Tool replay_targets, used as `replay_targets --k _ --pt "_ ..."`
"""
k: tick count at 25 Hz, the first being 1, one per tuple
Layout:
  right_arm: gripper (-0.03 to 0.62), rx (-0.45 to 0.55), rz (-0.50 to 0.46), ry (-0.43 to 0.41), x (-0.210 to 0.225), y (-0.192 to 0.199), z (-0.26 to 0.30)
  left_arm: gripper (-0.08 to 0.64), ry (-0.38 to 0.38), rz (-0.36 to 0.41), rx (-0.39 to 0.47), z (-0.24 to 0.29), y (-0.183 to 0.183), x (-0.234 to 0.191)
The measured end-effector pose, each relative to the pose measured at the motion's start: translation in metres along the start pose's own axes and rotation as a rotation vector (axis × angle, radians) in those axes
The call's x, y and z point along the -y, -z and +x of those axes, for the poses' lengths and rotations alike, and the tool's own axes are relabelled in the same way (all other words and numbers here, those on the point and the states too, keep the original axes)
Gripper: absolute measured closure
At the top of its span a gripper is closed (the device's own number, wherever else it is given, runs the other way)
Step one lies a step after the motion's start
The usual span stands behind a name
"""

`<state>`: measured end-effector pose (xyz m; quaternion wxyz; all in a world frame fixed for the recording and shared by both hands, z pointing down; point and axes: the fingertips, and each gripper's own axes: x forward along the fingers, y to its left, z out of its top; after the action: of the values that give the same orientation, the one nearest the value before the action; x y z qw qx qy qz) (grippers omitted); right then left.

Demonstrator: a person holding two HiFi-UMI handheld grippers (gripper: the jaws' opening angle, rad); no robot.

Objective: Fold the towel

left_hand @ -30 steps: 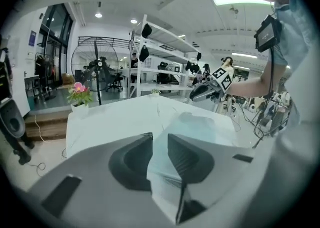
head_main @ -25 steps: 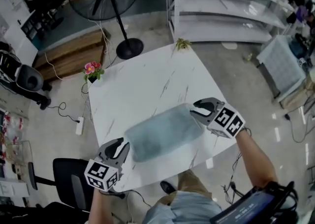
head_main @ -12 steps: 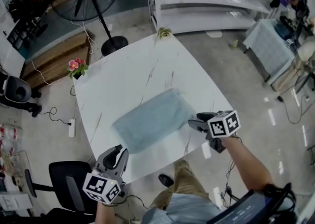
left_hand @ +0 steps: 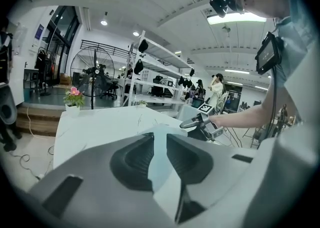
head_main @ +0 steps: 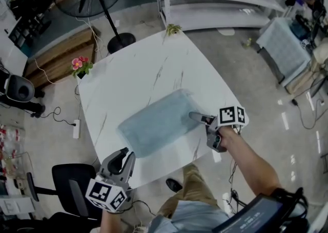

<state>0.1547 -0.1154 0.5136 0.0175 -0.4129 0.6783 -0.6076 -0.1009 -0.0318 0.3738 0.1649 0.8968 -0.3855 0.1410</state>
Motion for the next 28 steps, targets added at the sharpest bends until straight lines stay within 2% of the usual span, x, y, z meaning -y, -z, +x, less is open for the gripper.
replay_targets --k 1,2,5,7,12,17,20,24,28 --pt "0.236 0.003 0.035 0.008 0.003 -0.003 0.002 0.48 -0.004 -0.004 0.004 -0.001 0.0 0.0" --pt "0.273 -0.001 0.058 0.028 0.008 -0.004 0.004 0.479 -0.009 -0.009 0.007 -0.002 0.0 -0.001" --pt "0.439 -0.045 0.071 0.074 0.023 0.001 0.009 0.479 -0.032 -0.026 0.012 -0.01 0.004 -0.004" --pt "0.503 -0.048 0.05 0.072 0.021 0.002 0.007 0.479 -0.052 -0.037 0.019 -0.019 0.006 -0.007" --pt "0.525 -0.007 -0.129 0.075 -0.015 -0.009 -0.007 0.48 -0.1 -0.051 0.049 -0.04 0.006 -0.014" --pt "0.526 -0.031 -0.467 0.05 -0.072 -0.01 -0.004 0.48 -0.117 -0.026 0.063 -0.06 0.01 -0.007" --pt "0.526 -0.057 -0.635 0.054 -0.103 -0.005 0.0 0.48 -0.134 -0.026 0.08 -0.07 0.009 -0.004" --pt "0.526 -0.086 -0.801 0.045 -0.137 0.012 0.009 0.48 -0.159 -0.035 0.107 -0.088 0.011 -0.005" --pt "0.526 -0.118 -0.929 0.032 -0.163 0.029 0.019 0.48 -0.188 -0.038 0.13 -0.104 0.011 -0.006"
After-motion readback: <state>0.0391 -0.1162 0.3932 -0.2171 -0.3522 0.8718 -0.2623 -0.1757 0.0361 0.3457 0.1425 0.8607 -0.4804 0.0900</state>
